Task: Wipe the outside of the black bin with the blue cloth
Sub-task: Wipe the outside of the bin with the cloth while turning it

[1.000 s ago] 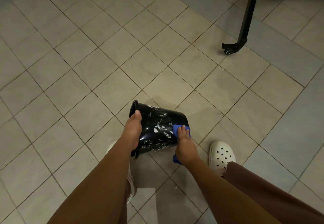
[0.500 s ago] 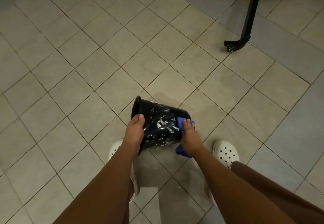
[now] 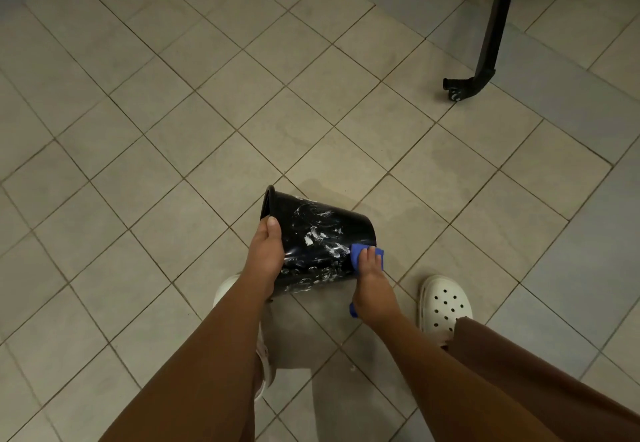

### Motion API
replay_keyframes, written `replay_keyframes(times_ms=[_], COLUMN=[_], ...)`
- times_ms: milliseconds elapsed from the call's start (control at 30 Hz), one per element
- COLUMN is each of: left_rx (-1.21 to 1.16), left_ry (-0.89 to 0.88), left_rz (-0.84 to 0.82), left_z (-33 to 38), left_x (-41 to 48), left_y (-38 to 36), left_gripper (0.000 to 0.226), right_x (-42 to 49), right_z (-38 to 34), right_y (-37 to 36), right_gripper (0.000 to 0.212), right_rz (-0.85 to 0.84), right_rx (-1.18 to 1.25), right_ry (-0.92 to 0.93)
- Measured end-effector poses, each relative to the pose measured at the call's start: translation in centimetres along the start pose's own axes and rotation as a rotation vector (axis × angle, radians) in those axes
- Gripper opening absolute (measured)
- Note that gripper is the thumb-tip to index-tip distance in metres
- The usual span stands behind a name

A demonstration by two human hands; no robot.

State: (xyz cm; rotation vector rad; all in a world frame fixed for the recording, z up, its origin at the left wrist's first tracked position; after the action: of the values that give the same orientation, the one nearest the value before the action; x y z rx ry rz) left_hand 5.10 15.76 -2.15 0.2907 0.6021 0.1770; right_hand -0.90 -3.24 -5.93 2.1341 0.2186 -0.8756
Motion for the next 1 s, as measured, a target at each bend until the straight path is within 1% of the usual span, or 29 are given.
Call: replay_keyframes(times_ms=[67, 200, 267, 333, 400, 533, 600, 633, 700, 767, 833, 933, 1000], left_rx=[-0.005, -0.047, -0.064, -0.064, -0.048, -0.014, -0.019, -0.029, -0.039, -0.039, -0.039, -0.034, -0.037], left_ry=[0.006, 0.063, 0.095, 0.088, 0.070, 0.042, 0.043, 0.050, 0.070, 0.079, 0.084, 0.092, 0.103], left_rz=[-0.002, 0.005, 0.003, -0.006, -0.004, -0.007, -0.015, -0.016, -0.011, -0.012, -0.010, 0.002, 0.008], left_z=[0.0, -0.1, 0.0, 0.3, 0.4, 0.7, 0.8, 0.8, 0.8, 0.8, 0.9, 1.0, 1.0], left_x=[0.3, 0.5, 0.5, 0.6, 0.6, 0.8, 0.7, 0.7, 0.6, 0.6, 0.5, 0.6, 0.5], left_y=[0.1, 0.0, -0.1, -0.3, -0.3, -0.4, -0.6, -0.7, -0.7, -0.6, -0.5, -0.5, -0.5], left_gripper=[0.049, 0.050, 0.052, 0.054, 0.055, 0.052, 0.051, 0.051, 0.051, 0.050, 0.049, 0.047, 0.047], right_x=[-1.0, -0.2, 0.8, 1.2, 0.6, -0.7, -0.3, 0.2, 1.0, 1.3, 0.7, -0.6, -0.7], right_z=[-0.6, -1.6, -1.9, -2.0, -2.2, -2.8, -2.9, -3.0, -2.8, -2.6, -2.5, -2.8, -3.4], right_y=[-0.7, 0.1, 0.6, 0.8, 0.6, -0.2, 0.0, 0.1, 0.6, 0.9, 0.7, -0.2, -0.4], right_gripper=[0.079, 0.087, 0.088, 0.086, 0.083, 0.080, 0.084, 0.086, 0.089, 0.087, 0.085, 0.079, 0.079], right_rz=[0.005, 0.033, 0.025, 0.030, 0.039, 0.050, 0.026, 0.016, 0.007, 0.019, 0.034, 0.048, 0.035], right_rx=[-0.011, -0.066, -0.054, -0.022, -0.015, -0.054, -0.088, -0.092, -0.062, -0.034, -0.041, -0.079, -0.112], right_ry=[0.080, 0.172, 0.130, 0.063, 0.038, 0.161, 0.199, 0.195, 0.130, 0.068, 0.049, 0.119, 0.183])
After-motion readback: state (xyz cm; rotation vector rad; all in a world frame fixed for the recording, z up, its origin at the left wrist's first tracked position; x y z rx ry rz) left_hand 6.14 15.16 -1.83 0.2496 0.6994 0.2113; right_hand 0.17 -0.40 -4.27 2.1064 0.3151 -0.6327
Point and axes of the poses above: each hand's wrist, its own x-axis towards the middle knuckle, its own y-axis out of the back of the hand, z = x × y, the point moved 4 cm from there along x, towards the middle knuckle, and after that the axes turned 11 degrees about -y, right-handed, at the moved point
